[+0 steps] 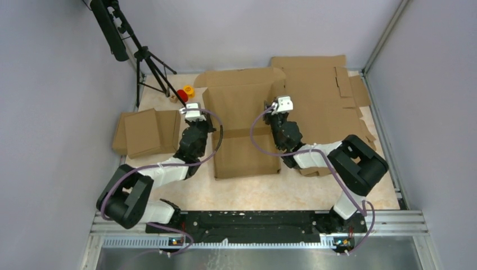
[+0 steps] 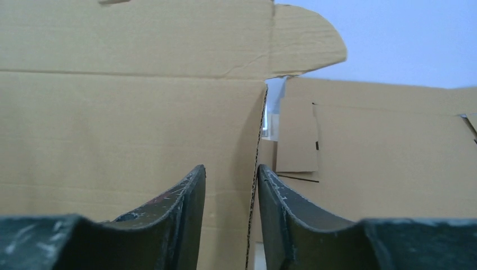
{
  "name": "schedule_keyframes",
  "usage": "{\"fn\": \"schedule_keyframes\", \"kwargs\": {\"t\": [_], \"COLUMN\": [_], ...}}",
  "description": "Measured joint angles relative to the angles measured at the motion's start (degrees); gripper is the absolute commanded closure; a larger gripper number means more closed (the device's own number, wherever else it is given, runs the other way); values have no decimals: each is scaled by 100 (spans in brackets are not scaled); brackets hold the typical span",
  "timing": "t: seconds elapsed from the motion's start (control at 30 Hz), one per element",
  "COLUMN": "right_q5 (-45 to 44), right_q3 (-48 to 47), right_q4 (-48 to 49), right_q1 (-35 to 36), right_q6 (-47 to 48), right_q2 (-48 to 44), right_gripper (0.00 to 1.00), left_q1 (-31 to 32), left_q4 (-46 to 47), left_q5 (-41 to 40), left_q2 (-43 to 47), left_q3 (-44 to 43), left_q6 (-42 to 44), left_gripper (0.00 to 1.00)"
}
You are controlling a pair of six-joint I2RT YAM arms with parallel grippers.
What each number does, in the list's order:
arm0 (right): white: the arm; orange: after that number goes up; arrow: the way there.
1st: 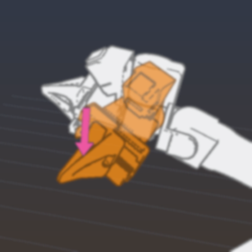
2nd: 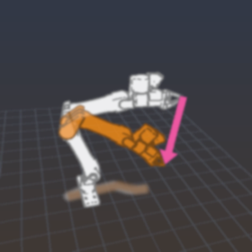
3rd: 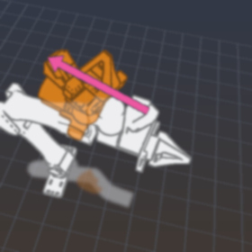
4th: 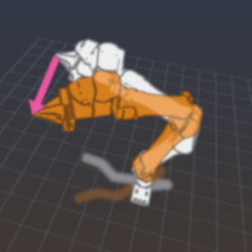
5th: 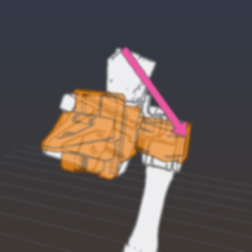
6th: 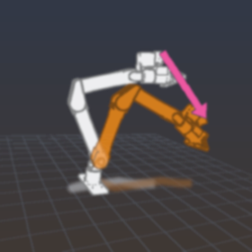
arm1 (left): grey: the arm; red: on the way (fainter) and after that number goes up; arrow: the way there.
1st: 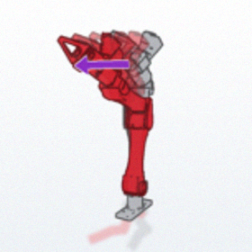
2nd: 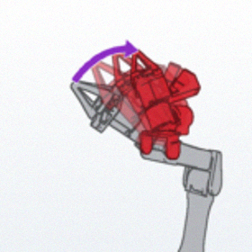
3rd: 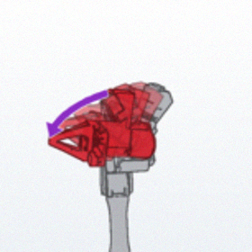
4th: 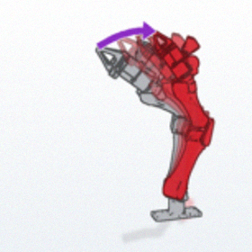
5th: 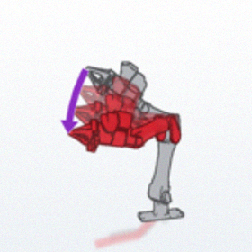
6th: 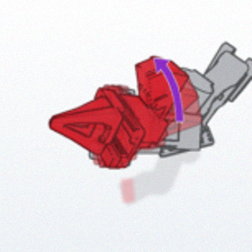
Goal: Fold the paper box
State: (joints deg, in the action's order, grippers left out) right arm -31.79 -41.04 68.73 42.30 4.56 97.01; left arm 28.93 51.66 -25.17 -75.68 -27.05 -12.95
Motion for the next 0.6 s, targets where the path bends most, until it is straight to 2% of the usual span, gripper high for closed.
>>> {"fn": "schedule_keyframes", "kwargs": {"t": [0.17,0.37,0.43,0.6], "right_q5": [33,-20,17,361], "right_q3": [0,-142,-214,-232], "right_q4": [-269,-1954,-2594,-3899], "right_q1": [31,31,31,-17], "right_q6": [35,-232,-435,-844], "right_q2": [-109,-887,-1246,-2057], "right_gripper": [58,50,40,27], "left_q1": [28,28,28,44], "left_q4": [800,1862,2120,2518], "left_q5": [92,577,684,887], "left_q2": [-413,-551,-573,-570], "left_q3": [79,573,715,946], "left_q6": [389,730,780,872], "left_gripper": [100,100,100,100]}}
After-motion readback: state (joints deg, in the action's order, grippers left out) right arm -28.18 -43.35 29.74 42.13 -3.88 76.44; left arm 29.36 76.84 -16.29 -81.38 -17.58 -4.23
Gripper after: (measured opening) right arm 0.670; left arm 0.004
